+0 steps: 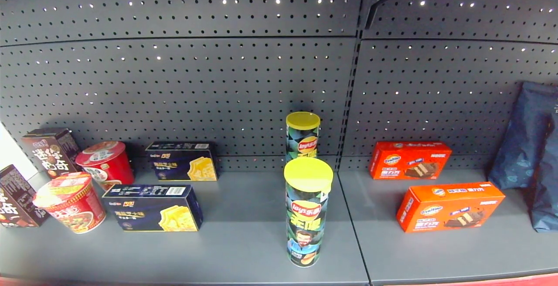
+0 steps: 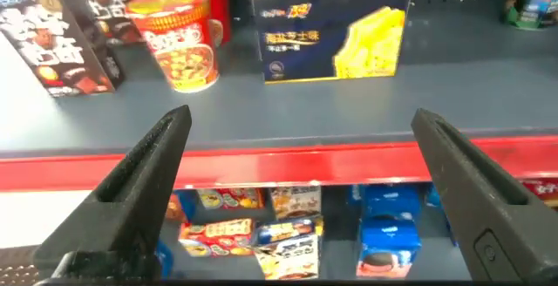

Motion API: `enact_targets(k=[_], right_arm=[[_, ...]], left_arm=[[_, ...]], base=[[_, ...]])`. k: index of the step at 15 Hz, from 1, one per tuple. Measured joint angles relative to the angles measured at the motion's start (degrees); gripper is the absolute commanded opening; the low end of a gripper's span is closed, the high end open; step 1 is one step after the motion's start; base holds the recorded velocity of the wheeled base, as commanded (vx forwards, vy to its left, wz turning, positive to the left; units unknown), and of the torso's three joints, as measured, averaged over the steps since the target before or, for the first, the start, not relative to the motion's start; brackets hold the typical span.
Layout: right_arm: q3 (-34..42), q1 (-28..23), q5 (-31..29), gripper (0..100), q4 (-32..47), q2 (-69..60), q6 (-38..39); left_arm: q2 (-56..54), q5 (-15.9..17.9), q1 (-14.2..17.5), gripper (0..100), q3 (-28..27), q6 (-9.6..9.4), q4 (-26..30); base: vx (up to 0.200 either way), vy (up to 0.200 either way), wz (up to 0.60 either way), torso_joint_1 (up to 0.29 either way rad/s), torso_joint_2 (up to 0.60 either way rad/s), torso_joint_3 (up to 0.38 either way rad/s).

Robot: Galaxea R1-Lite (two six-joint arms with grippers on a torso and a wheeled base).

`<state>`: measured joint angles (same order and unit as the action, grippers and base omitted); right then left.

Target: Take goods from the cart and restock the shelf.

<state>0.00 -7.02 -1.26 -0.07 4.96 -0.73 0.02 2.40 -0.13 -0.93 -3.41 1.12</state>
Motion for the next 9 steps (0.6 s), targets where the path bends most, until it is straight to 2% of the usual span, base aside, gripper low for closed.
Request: enact_targets(k=[1,2,5,9], right_arm=[[0.00,0.00,0.00,100,0.00,0.00,0.00],[0.00,0.00,0.02,100,0.00,0.00,0.02],[0.00,0.00,0.02,100,0.00,0.02,0.05],[0.00,0.00,0.02,100,0.00,0.05,0.05]], left_arm=[[0.00,2.95,-0.11,100,0.35,-0.24,-0.48],[0.00,3.36,-0.17,100,0.55,-0.50,-0.50],[0.00,2.57,-0.17,100,0.82,0.35,-0.74],[0.00,2.52,-0.16,100,0.93,0.22,-0.79]], base=[[0.000,0.000,0.00,0.000,0.00,0.000],[0.000,0.000,0.00,0.000,0.00,0.000],[0.000,0.000,0.00,0.000,0.00,0.000],[0.000,0.000,0.00,0.000,0.00,0.000]])
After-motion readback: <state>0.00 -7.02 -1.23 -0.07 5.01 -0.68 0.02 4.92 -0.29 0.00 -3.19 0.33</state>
